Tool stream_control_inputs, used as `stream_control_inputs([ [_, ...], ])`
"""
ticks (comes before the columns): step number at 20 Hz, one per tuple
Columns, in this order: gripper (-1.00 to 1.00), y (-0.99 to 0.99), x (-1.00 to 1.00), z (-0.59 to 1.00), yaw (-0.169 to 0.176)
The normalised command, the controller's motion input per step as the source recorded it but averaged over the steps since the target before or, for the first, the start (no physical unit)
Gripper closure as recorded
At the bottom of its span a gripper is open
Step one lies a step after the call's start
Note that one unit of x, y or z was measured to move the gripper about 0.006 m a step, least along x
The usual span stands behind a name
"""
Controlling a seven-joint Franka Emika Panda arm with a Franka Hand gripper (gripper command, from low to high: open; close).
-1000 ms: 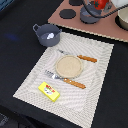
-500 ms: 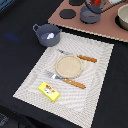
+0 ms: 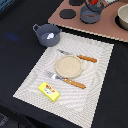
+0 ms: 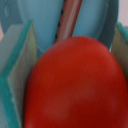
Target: Interact with the objects in diverse but meaningful ways.
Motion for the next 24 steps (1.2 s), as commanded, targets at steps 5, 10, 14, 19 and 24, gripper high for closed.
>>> stream_control_inputs([
  [5,1.0,0.25,-0.29,-0.44,0.0],
  [10,-1.0,0.31,-0.17,0.52,0.024],
  [14,-1.0,0.33,-0.1,1.0,0.022],
  [19,-1.0,0.32,-0.13,1.0,0.007],
  [24,-1.0,0.2,-0.13,1.0,0.003],
])
